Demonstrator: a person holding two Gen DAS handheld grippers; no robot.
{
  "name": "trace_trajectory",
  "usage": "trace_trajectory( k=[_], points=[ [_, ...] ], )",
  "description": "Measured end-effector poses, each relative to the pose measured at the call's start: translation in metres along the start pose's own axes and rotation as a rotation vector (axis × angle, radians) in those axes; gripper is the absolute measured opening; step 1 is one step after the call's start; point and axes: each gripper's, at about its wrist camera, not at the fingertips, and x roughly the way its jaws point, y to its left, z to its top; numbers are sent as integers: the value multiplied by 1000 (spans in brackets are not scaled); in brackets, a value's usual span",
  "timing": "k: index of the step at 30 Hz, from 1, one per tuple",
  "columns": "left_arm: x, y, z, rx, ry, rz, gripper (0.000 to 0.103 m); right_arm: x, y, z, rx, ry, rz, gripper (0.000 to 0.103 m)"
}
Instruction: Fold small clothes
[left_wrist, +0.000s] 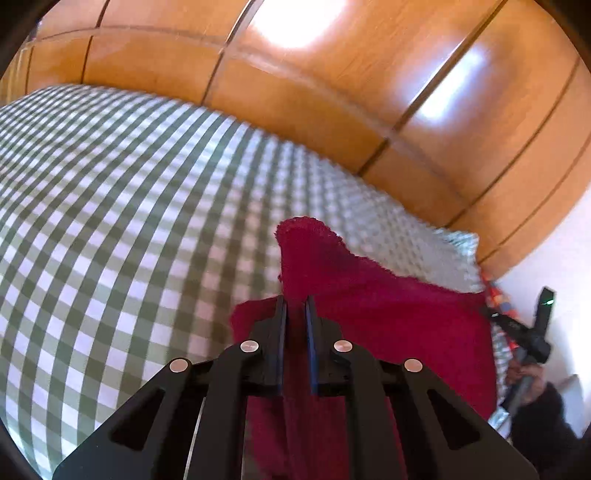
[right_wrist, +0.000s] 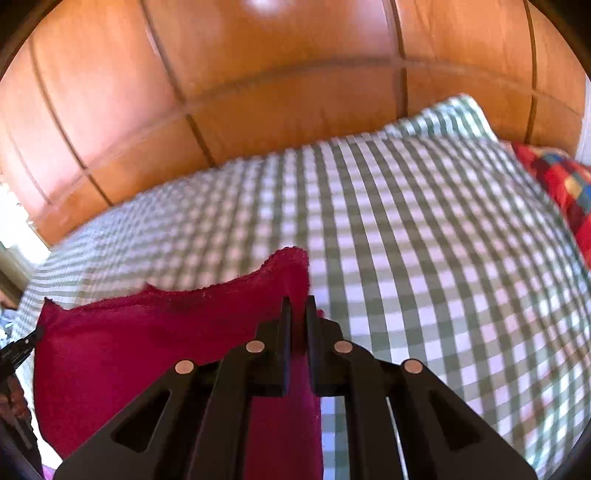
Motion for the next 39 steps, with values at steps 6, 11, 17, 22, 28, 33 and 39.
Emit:
trace_trajectory(
  k=[6, 11, 17, 22, 28, 33, 39],
  points=[
    [29, 0, -14, 1, 74, 104, 10, 21, -5, -16, 16, 27, -64, 15],
    [-3, -12, -18, 24, 11, 164, 16, 6, -6, -14, 12, -10, -115, 54],
    [-54, 11, -51, -10, 2, 72, 16, -55, 16, -27, -40, -158, -118, 67],
    [-88, 15, -101, 18, 32, -68, 47, -70, 59, -52, -137, -122, 45, 67],
    [-99, 11, -135, 75, 76, -165, 47, -62, 116, -87, -251, -45, 168, 67],
    [-100, -1, -148, 171, 86, -182, 47, -54, 133, -102, -287, -6, 167, 67],
    [-86, -1, -151, 253, 117, -150, 9, -33, 123, -106, -264, 49, 127, 65]
  ],
)
